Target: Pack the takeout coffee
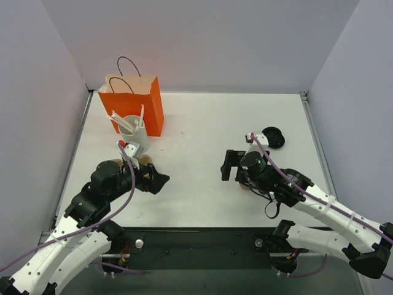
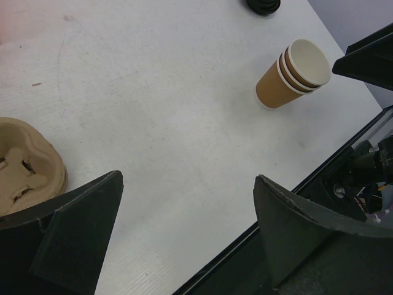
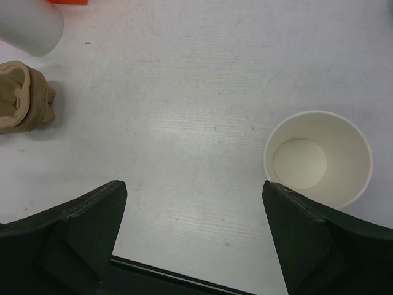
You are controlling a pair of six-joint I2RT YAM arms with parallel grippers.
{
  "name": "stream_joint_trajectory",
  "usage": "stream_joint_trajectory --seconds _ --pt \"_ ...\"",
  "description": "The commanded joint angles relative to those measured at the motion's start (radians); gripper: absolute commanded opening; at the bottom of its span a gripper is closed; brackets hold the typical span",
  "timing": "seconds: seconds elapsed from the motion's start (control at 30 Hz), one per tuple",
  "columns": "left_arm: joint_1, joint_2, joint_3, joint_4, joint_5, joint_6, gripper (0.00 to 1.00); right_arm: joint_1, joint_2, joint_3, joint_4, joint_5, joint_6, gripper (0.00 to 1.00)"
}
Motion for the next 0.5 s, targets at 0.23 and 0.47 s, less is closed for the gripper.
stream_joint_trajectory --seconds 0.23,0.47 --pt "-0.003 -0.009 0.036 0.029 0.011 -0.001 0.97 0.004 0.004 0.078 -0.092 0.125 -0.019 0.96" --pt "-0.003 -0.009 0.035 0.031 0.003 -0.004 0.97 -0.135 0.053 0.179 -0.249 0.308 -0.080 0.70"
